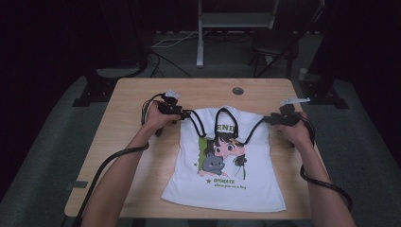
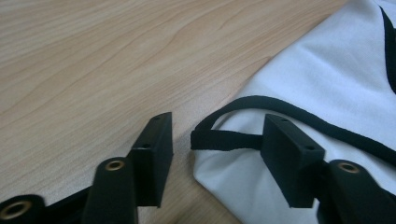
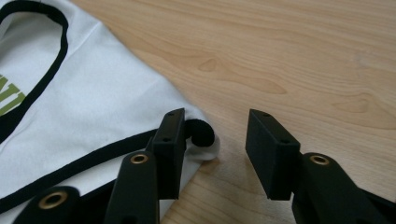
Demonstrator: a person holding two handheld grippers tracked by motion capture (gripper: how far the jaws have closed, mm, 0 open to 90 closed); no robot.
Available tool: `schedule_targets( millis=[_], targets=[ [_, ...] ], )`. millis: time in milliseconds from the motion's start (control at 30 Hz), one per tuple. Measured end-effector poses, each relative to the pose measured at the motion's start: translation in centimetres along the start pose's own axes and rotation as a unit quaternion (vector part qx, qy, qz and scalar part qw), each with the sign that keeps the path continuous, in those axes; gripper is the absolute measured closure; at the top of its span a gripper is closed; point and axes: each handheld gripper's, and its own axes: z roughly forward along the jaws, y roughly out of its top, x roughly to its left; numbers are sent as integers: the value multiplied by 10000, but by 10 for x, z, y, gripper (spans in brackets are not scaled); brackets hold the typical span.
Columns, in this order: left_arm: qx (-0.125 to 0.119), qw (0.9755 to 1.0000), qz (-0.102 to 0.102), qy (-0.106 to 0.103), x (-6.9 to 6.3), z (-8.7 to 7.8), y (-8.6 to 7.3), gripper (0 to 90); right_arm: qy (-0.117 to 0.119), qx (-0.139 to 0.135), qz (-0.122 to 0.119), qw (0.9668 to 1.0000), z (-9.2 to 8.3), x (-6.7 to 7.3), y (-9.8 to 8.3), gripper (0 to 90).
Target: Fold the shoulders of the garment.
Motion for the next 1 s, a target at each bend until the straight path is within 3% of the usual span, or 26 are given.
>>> schedule_targets(
  millis=[33,100,167,233,367,600,733,867,1000],
  targets=[
    [-14,10000,4,-42,0,0,0,519,46,26,-43,10000,1,1,0,667],
    [-35,9999,28,-91,0,1,0,539,81,53,-57,9999,2,2,0,712],
    [-18,10000,59,-79,0,1,1,655,80,59,-41,9999,5,4,-1,799],
    [-4,10000,55,-34,0,1,1,740,73,73,13,9999,6,3,1,810],
    [-9,9998,148,133,4,-1,0,810,-29,-14,48,10000,10,2,6,816],
    [5,9982,271,528,11,-5,3,814,-88,-187,33,9998,22,4,19,815],
    [-64,9970,245,726,18,-7,4,792,-140,-257,-25,9996,29,7,25,796],
    [-137,9960,194,860,23,-8,3,709,-194,-244,18,9995,32,7,25,676],
    [-216,9954,307,876,19,-17,8,567,-184,-372,69,9991,18,5,24,557]
  ],
)
